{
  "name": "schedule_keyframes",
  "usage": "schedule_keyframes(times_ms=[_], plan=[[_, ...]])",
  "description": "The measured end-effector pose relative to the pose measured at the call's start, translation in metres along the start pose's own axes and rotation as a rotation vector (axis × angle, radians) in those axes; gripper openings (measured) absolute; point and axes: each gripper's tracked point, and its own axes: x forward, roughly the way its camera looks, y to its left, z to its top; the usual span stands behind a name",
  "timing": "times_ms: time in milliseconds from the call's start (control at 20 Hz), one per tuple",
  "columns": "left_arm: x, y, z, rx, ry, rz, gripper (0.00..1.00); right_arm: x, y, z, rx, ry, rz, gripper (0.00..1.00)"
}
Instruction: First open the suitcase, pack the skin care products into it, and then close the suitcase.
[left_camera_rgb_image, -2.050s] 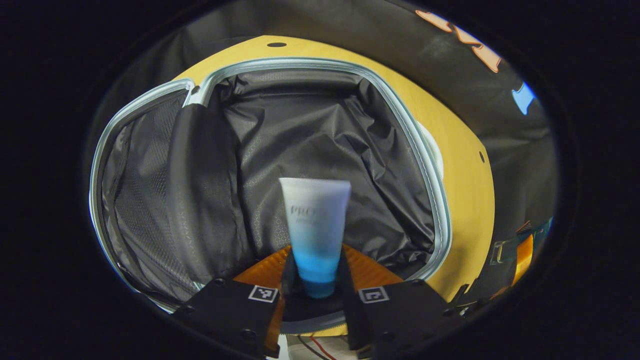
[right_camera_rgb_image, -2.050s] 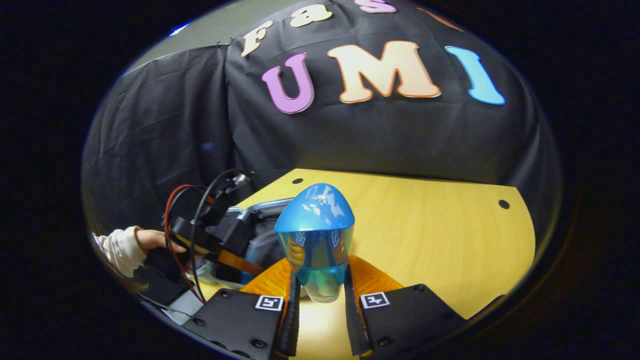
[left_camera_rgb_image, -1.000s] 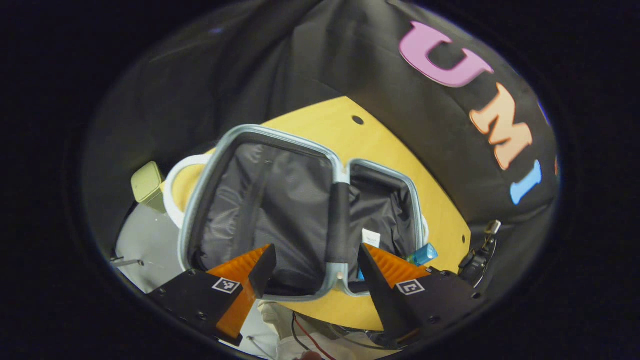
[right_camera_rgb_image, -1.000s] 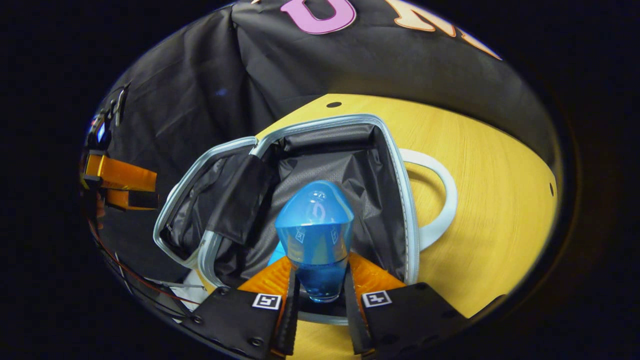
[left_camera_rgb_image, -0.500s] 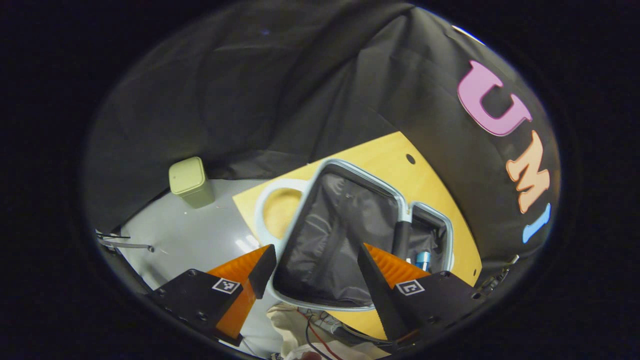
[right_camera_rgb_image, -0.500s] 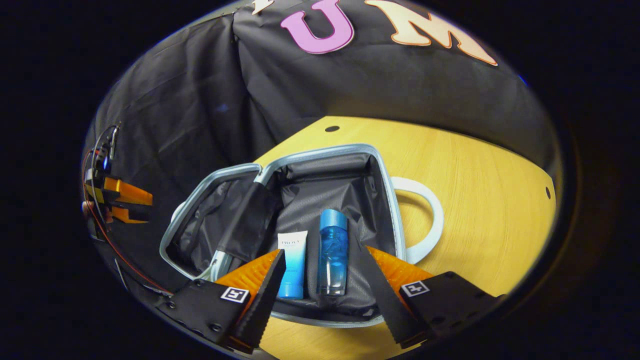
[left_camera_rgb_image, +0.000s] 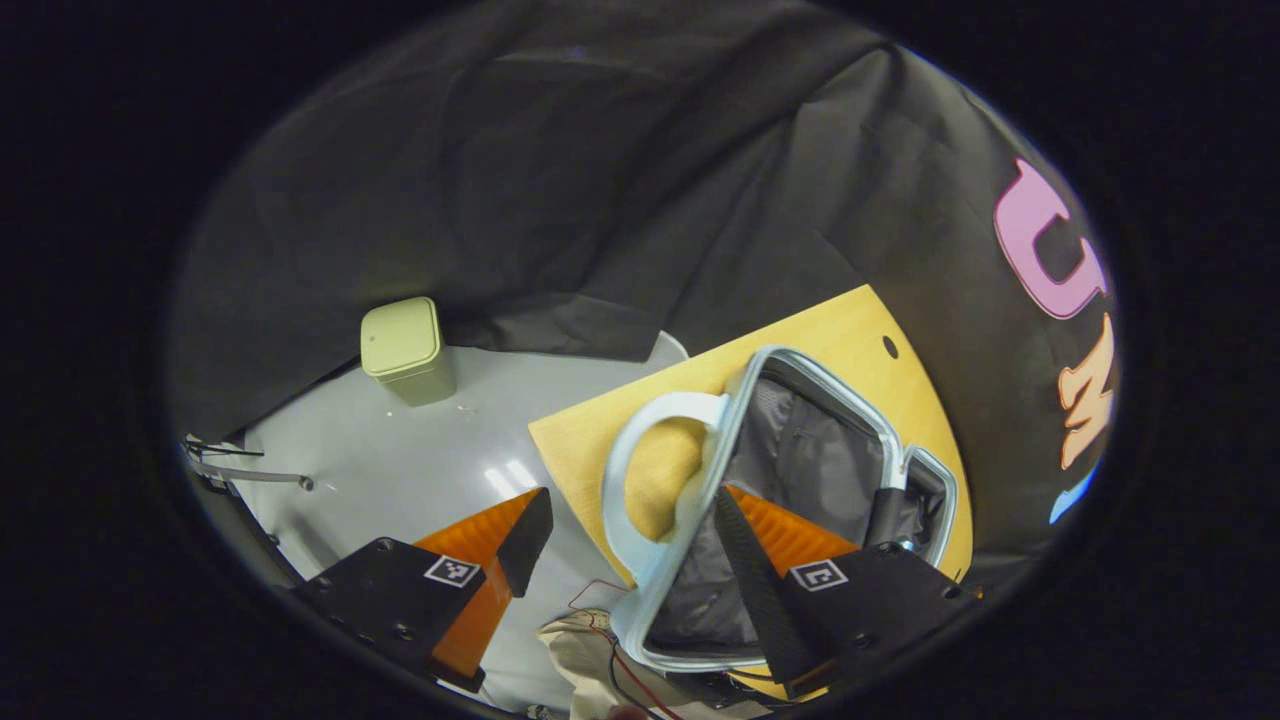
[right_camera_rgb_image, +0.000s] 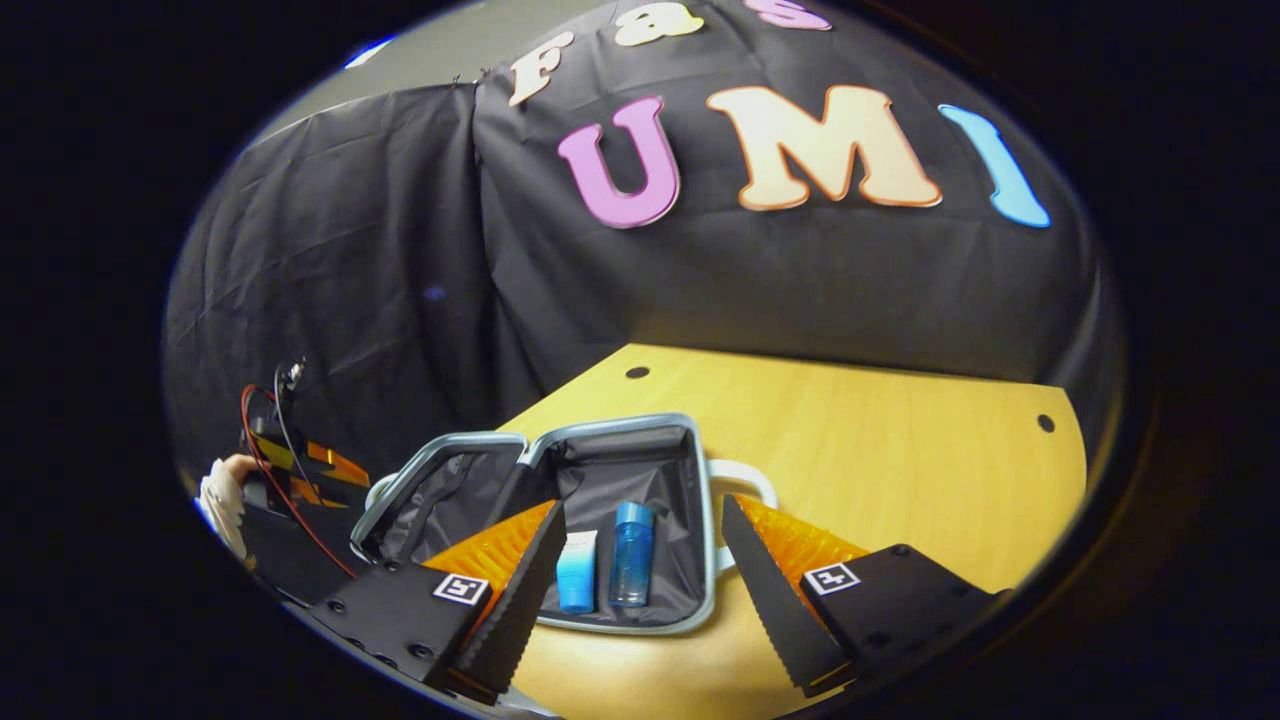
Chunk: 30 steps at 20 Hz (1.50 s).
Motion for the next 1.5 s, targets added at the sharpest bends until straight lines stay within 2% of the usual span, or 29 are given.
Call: schedule_keyframes(times_ms=[300,500,600,650,750,800,850,1050,1200,1450,1500], plan=[[0.035,0.002,0.002,-0.068,0.038,-0.068,0.94,-0.055,-0.066,0.022,0.010,-0.058,-0.173,0.98],[0.050,-0.008,-0.005,-0.110,0.075,-0.129,0.80,-0.074,-0.085,0.027,0.030,-0.074,-0.237,0.98],[0.054,-0.013,-0.009,-0.129,0.099,-0.148,0.69,-0.080,-0.084,0.023,0.043,-0.068,-0.241,0.98],[0.055,-0.013,-0.011,-0.132,0.107,-0.142,0.60,-0.083,-0.081,0.021,0.042,-0.063,-0.236,0.98],[0.058,0.001,-0.012,-0.096,0.112,-0.081,0.37,-0.088,-0.077,0.015,0.012,-0.049,-0.237,0.98],[0.058,0.007,-0.013,-0.090,0.121,-0.056,0.21,-0.090,-0.076,0.013,-0.008,-0.040,-0.240,0.98],[0.054,0.004,-0.016,-0.094,0.129,-0.056,0.12,-0.089,-0.075,0.011,-0.025,-0.032,-0.240,0.98],[0.046,-0.009,-0.013,-0.058,0.131,-0.079,0.04,-0.086,-0.064,0.007,-0.031,-0.021,-0.221,0.98],[0.028,-0.023,-0.001,-0.046,0.095,-0.111,0.01,-0.085,-0.062,0.006,-0.033,-0.024,-0.215,0.98],[-0.045,-0.086,0.031,0.011,-0.003,-0.225,0.00,-0.090,-0.067,0.000,-0.015,-0.027,-0.218,0.98],[-0.058,-0.101,0.036,0.028,-0.020,-0.254,0.00,-0.092,-0.069,0.000,-0.008,-0.030,-0.222,0.94]])
